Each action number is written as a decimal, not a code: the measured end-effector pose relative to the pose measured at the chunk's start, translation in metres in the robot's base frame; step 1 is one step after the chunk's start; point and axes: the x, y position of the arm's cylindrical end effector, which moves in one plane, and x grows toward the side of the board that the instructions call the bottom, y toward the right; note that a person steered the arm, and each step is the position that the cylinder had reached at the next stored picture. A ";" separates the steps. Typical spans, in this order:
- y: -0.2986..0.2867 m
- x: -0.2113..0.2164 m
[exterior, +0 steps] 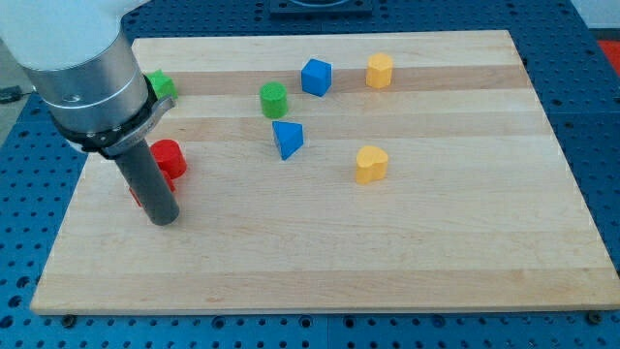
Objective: Place the red star into the bottom of the red circle
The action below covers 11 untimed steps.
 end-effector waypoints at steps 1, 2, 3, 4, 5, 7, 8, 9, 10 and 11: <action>-0.030 0.021; -0.068 0.012; -0.081 -0.001; -0.064 -0.005; -0.048 -0.011; -0.025 -0.015; -0.027 -0.015; -0.054 -0.009; -0.083 -0.009; -0.105 -0.009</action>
